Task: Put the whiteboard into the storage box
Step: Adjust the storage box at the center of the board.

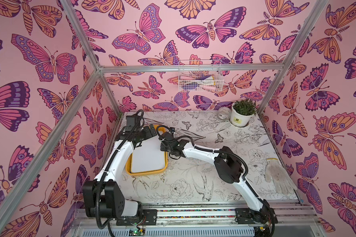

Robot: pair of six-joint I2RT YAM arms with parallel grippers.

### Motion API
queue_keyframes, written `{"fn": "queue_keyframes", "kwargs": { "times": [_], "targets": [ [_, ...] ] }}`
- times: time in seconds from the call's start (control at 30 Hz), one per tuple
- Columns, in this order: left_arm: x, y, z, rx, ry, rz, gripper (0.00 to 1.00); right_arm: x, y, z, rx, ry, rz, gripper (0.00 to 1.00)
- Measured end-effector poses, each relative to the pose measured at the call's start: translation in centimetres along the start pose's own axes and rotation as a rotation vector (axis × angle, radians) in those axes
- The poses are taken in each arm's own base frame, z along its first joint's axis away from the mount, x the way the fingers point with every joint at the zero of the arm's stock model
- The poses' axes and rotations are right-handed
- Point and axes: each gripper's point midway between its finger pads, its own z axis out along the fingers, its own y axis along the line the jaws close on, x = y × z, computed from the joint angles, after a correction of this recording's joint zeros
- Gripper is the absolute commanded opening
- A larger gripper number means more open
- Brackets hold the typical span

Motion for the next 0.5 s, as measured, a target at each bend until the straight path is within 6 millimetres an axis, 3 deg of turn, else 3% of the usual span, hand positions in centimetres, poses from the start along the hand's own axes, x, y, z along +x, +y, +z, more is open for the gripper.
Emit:
{"fn": "queue_keyframes", "kwargs": {
  "times": [0.13, 0.23, 0.37, 0.5],
  "targets": [
    [0.0, 0.0, 0.0, -0.002, -0.001, 0.000, 1.00, -1.3, 0.1, 0.3, -0.009, -0.068, 0.024, 0.29],
    [0.0, 0.0, 0.0, -0.002, -0.001, 0.000, 1.00, -4.2, 0.6, -0.3, -0.064, -0.190, 0.072, 0.52],
    [0.0, 0.0, 0.0, -0.002, -0.002, 0.002, 1.00, -7.2, -0.6, -3.3, -0.090, -0.319, 0.076, 0.76],
    [0.0, -0.3, -0.1, 0.003, -0.014, 0.015, 1.00, -10.2, -0.9, -8.8, -0.126, -0.432, 0.027, 0.94]
  ]
}}
